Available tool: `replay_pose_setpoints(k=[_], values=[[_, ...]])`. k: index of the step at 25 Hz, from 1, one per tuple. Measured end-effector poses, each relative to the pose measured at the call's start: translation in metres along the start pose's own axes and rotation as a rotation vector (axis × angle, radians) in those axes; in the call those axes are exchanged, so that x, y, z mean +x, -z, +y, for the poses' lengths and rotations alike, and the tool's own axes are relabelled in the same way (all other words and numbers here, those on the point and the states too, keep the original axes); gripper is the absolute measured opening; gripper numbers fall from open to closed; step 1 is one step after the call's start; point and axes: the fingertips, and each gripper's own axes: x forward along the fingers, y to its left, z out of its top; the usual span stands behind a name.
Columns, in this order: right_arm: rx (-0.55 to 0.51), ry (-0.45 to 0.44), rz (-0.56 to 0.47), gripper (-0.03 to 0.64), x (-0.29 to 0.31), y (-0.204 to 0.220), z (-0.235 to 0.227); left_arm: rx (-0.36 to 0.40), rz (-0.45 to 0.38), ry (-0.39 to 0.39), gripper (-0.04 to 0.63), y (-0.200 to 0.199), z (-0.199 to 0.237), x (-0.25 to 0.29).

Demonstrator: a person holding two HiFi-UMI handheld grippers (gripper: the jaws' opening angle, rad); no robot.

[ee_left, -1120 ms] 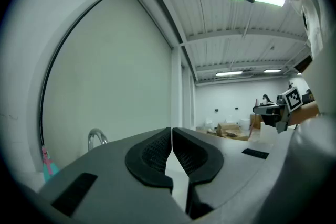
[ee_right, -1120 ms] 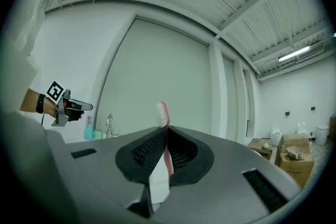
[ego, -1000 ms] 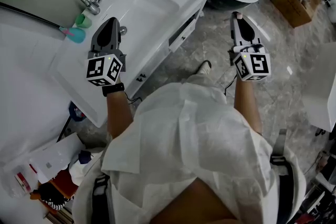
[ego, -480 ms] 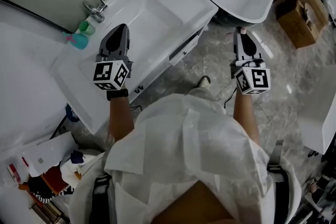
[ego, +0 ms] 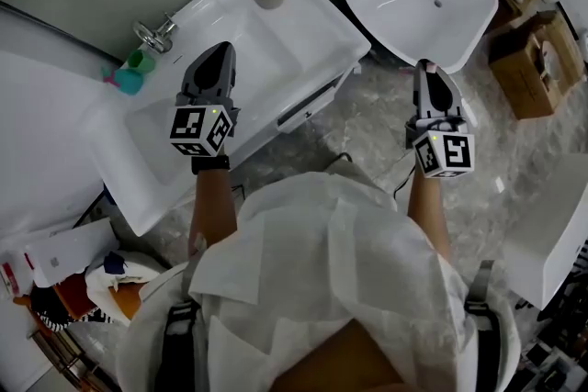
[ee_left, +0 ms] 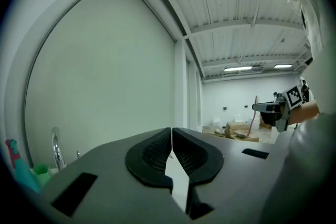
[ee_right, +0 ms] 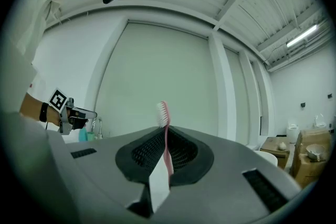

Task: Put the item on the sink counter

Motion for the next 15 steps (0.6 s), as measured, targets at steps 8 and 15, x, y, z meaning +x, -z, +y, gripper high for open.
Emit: replay_pose_setpoints(k=[8,15], values=[[0.020,-0.085,-0.009,0.018,0.024,0.004,-0.081,0.003,0.011,-0.060,0.018,-0.002,-0.046,0.069],[0.049,-0.125,-0.008,0.018,0.047,0.020,-0.117,0.011,0.042,-0.094,0.018,0.009,-0.061,0.095]])
